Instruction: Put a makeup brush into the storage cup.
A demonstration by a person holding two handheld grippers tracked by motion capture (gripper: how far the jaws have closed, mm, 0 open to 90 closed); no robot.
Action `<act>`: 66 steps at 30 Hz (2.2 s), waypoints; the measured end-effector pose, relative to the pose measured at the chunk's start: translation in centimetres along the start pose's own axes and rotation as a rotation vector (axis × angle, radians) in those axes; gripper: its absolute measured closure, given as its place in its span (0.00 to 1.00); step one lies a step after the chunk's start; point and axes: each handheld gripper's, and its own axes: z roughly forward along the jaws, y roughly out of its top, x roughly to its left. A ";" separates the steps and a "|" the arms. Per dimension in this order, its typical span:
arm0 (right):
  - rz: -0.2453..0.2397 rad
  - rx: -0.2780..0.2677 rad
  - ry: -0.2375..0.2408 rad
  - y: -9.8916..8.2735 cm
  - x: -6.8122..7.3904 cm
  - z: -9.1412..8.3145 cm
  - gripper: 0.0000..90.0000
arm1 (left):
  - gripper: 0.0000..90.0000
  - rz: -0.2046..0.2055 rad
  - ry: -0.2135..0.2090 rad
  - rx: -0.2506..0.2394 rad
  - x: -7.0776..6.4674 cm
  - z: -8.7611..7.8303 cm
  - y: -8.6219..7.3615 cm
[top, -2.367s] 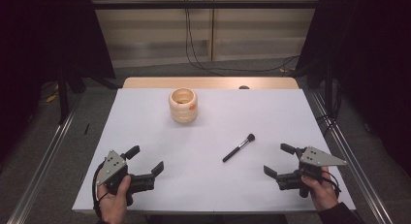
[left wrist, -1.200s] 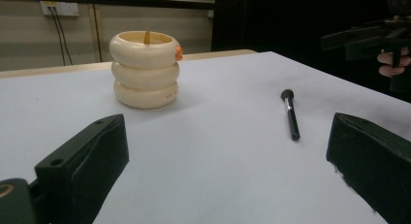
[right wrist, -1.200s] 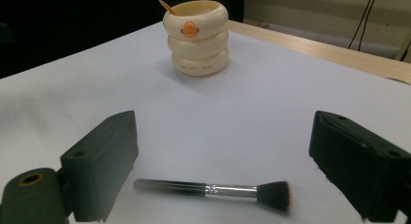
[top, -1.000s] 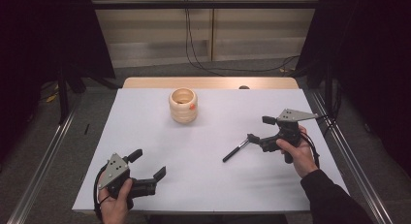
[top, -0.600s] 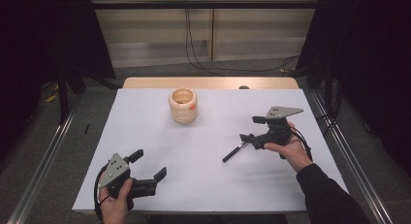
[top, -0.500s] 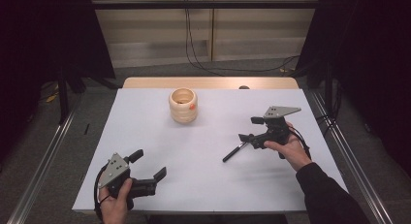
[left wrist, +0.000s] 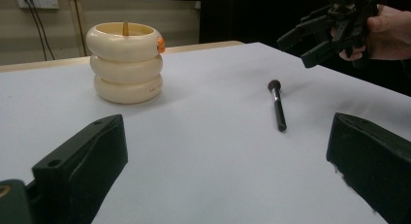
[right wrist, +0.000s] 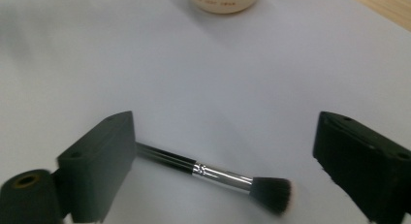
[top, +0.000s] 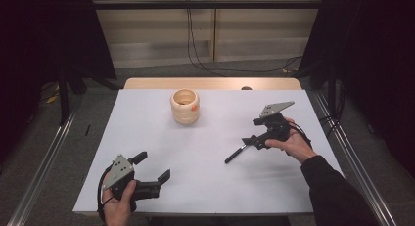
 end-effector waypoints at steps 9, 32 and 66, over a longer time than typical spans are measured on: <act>-0.135 0.198 0.058 1.5 -0.1 0.7 0.12 | 0.01 0.000 -0.011 0.007 0.1 0.1 -0.1; -0.320 0.487 0.096 3.3 -0.5 3.3 0.42 | 0.02 -0.002 0.001 0.004 0.4 0.1 -0.1; -0.421 0.647 0.201 2.0 -0.5 7.2 0.71 | 0.02 -0.001 0.015 0.013 0.6 0.0 -0.2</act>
